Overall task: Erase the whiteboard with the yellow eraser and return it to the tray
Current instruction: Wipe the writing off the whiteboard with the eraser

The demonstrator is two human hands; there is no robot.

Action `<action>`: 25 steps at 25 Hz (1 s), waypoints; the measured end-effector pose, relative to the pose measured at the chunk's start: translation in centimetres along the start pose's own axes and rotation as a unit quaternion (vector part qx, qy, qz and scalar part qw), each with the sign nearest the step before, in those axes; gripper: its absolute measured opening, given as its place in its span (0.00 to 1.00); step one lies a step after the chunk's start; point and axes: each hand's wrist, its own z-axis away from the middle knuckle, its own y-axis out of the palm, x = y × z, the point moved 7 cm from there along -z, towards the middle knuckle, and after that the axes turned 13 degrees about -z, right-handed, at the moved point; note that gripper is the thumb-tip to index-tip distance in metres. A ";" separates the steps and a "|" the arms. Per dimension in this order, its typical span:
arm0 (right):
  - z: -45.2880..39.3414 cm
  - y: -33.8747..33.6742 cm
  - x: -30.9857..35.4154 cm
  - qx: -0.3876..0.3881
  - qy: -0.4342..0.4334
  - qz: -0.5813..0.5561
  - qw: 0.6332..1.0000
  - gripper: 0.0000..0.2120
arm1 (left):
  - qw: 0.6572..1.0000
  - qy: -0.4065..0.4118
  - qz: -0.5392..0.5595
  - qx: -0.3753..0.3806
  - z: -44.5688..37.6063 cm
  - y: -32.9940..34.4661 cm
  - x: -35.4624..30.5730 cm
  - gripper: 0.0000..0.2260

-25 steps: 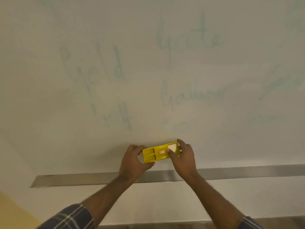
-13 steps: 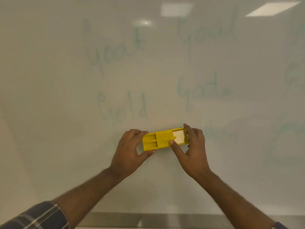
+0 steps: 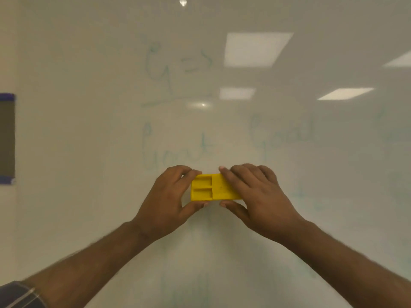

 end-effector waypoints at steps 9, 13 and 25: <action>-8.8 -2.1 -1.9 -0.031 -0.051 0.011 0.998 0.28 | 0.991 -0.029 -0.103 -0.077 -3.3 -5.1 8.6 0.34; -12.3 -3.7 -4.7 -0.073 -0.042 0.025 0.996 0.27 | 0.971 -0.077 -0.189 -0.120 -5.2 -7.2 15.6 0.33; -17.7 -0.9 -3.9 -0.117 -0.077 0.082 0.987 0.28 | 0.971 -0.036 -0.215 -0.100 -6.8 -4.0 21.0 0.32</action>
